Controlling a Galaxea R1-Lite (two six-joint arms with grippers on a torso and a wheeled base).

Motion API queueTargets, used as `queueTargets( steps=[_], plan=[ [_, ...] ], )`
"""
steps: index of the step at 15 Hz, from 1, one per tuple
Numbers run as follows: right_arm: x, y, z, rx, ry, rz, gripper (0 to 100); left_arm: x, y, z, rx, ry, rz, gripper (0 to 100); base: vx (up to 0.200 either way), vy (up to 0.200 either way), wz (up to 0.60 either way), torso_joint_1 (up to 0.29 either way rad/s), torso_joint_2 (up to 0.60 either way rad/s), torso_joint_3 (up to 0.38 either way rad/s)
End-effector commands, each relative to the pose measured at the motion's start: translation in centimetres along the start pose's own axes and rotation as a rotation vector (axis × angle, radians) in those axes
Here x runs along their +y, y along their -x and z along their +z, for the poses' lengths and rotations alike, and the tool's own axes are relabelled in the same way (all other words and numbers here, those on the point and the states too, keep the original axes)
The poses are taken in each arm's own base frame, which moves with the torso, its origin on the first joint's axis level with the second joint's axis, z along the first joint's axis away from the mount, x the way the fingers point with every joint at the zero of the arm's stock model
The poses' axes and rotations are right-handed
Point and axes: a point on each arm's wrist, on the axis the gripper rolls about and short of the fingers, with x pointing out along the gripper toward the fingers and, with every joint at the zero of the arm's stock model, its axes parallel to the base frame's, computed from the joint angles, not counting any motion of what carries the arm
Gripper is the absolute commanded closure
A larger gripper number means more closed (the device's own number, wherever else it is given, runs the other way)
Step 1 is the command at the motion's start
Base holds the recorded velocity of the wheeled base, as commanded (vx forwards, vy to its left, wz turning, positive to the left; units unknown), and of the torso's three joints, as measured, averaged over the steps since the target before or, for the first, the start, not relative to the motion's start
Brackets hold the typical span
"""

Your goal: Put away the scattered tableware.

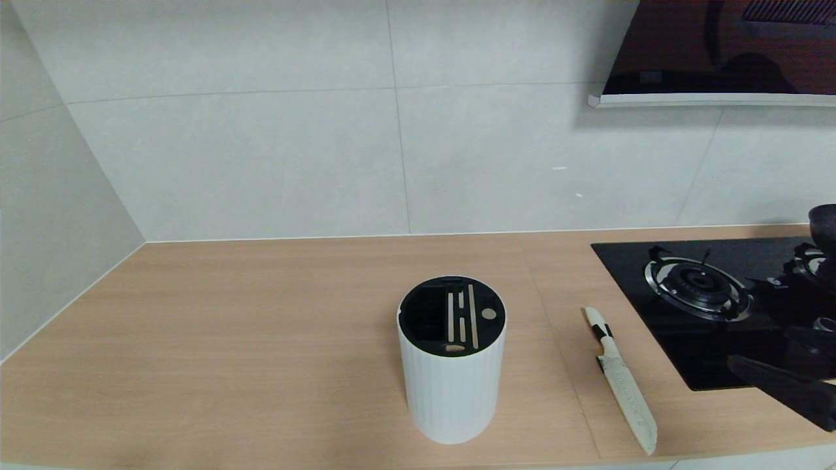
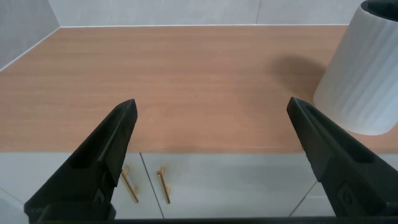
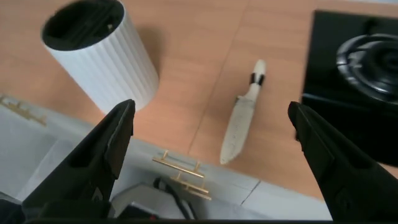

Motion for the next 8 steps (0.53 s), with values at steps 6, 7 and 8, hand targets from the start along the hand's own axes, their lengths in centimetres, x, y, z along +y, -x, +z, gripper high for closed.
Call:
queueTargets(
  steps=[6, 7, 8],
  plan=[
    [-1.1, -10.4, -0.7, 0.203, -0.010, -0.041, 0, 0.0, 0.0, 0.0, 0.001, 0.000, 0.000, 0, 0.000, 0.000, 0.00, 0.000, 0.00, 0.000],
    [-1.2, -11.2, -1.1, 0.225, -0.011, -0.055, 0, 0.0, 0.0, 0.0, 0.001, 0.000, 0.000, 0, 0.000, 0.000, 0.00, 0.000, 0.00, 0.000],
    [-1.3, -12.0, -1.6, 0.255, -0.013, -0.067, 0, 0.0, 0.0, 0.0, 0.001, 0.000, 0.000, 0, 0.000, 0.000, 0.00, 0.000, 0.00, 0.000]
  ],
)
